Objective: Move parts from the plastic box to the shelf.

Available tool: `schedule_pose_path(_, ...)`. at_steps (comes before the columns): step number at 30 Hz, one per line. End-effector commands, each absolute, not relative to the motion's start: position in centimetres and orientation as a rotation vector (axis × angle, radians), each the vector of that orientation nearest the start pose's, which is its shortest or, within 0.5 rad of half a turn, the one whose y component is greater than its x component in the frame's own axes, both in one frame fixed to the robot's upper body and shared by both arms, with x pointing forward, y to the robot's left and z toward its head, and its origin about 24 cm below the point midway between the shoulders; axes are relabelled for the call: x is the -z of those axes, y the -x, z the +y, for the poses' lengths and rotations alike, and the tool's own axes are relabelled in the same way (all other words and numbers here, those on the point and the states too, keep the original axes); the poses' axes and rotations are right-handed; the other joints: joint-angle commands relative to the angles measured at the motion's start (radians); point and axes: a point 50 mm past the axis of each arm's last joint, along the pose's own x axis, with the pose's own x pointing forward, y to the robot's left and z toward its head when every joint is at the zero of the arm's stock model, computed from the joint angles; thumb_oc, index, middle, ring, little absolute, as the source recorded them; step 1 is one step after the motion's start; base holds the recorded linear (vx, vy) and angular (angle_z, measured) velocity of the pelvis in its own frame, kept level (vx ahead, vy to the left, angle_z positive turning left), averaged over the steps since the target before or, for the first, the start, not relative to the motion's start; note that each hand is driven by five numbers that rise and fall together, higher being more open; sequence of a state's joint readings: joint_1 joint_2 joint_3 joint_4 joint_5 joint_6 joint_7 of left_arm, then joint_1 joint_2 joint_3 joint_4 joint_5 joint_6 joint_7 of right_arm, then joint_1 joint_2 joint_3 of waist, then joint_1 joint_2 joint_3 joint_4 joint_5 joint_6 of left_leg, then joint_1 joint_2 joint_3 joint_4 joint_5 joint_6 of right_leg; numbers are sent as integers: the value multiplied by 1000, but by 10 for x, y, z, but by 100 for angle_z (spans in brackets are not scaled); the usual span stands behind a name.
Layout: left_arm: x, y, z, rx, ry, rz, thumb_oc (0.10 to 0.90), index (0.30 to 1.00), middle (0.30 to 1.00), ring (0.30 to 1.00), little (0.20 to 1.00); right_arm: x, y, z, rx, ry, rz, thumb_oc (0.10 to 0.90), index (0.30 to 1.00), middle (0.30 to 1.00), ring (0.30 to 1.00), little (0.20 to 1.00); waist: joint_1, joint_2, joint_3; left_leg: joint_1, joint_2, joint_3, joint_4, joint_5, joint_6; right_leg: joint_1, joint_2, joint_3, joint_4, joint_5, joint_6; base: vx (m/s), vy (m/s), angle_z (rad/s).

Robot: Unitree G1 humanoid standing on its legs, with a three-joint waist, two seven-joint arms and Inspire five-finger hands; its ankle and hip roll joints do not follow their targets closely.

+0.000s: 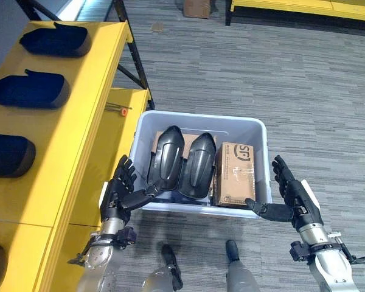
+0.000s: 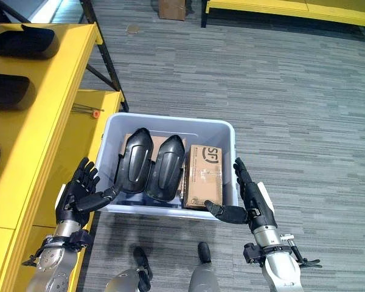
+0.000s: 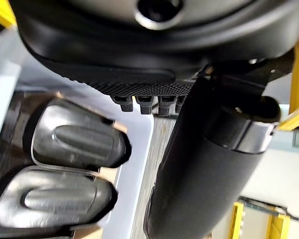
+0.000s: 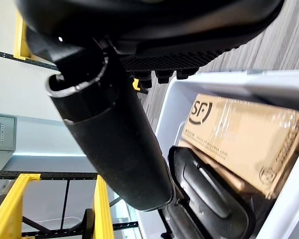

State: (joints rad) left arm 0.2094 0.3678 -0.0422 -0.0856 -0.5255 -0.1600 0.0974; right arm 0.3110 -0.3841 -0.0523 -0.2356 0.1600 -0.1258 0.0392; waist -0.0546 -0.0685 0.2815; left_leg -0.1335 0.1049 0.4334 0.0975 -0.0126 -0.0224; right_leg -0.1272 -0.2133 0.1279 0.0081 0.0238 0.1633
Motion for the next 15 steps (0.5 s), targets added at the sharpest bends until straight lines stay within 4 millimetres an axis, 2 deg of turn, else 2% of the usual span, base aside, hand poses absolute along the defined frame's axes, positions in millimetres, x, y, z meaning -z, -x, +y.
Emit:
schedule_pose_path(1, -76, -207, 229, -79, 80, -205, 900, 1000, 1000, 1000, 1000, -101, -197, -229, 2, 326, -280, 900, 1000, 1000, 1000, 1000, -1, -12, -78, -90, 57, -61, 39, -2, -13, 96, -42, -107, 77, 29, 65, -10, 78, -20)
schedule_pose_path(2, -77, -207, 230, -78, 75, -205, 900, 1000, 1000, 1000, 1000, -104, -199, -228, -2, 339, -292, 900, 1000, 1000, 1000, 1000, 2, -14, -70, -86, 58, -54, 34, -4, -12, 87, -37, -127, 82, 36, 65, -29, 82, -35)
schedule_pose_path(3, -80, -209, 232, -81, 60, -215, 900, 1000, 1000, 1000, 1000, -112, -204, -226, -15, 392, -332, 900, 1000, 1000, 1000, 1000, 15, -23, -57, -74, 66, -30, 23, -8, -16, 67, -41, -209, 83, 55, 58, -39, 40, -37)
schedule_pose_path(5, -82, -210, 233, -78, 51, -223, 900, 1000, 1000, 1000, 1000, -123, -209, -225, -28, 440, -378, 900, 1000, 1000, 1000, 1000, 24, -27, -48, -72, 76, -9, 25, -13, -25, 40, -55, -288, 54, 89, 61, -29, -7, -43)
schedule_pose_path(6, -83, -210, 234, -79, 51, -224, 900, 1000, 1000, 1000, 1000, -123, -209, -225, -28, 440, -380, 900, 1000, 1000, 1000, 1000, 23, -26, -47, -73, 77, -10, 26, -13, -26, 41, -54, -289, 51, 91, 61, -26, -46, -62)
schedule_pose_path(7, -84, -210, 235, -78, 45, -228, 900, 1000, 1000, 1000, 1000, -129, -213, -224, -39, 469, -406, 900, 1000, 1000, 1000, 1000, 30, -30, -39, -71, 88, 3, 34, -17, -32, 20, -61, -326, 31, 107, 61, -7, -129, -64)
schedule_pose_path(8, -86, -212, 235, -73, 40, -235, 900, 1000, 1000, 1000, 1000, -141, -218, -222, -58, 521, -452, 900, 1000, 1000, 1000, 1000, 29, -37, -14, -81, 108, 0, 66, -22, -44, -12, -55, -323, 19, 95, 49, -2, -176, -64)
schedule_pose_path(10, -86, -215, 231, -55, 43, -235, 900, 1000, 1000, 1000, 1000, -148, -221, -224, -62, 551, -471, 900, 1000, 1000, 1000, 1000, 34, -42, 10, -111, 130, -21, 110, -19, -60, -3, -52, -325, 23, 64, 33, -8, -226, -28)
schedule_pose_path(11, -88, -216, 229, -46, 44, -245, 900, 1000, 1000, 1000, 1000, -157, -224, -220, -86, 579, -511, 900, 1000, 1000, 1000, 1000, 44, -40, 27, -138, 157, -33, 117, 3, -81, -5, -36, -354, 15, 46, 24, -28, -208, 0)
schedule_pose_path(15, -91, -216, 226, -33, 56, -256, 900, 1000, 1000, 1000, 1000, -170, -233, -213, -127, 621, -557, 900, 1000, 1000, 1000, 1000, 50, -35, 45, -169, 190, -39, 120, 33, -105, -10, -19, -384, 1, 41, 18, -30, -185, 19)
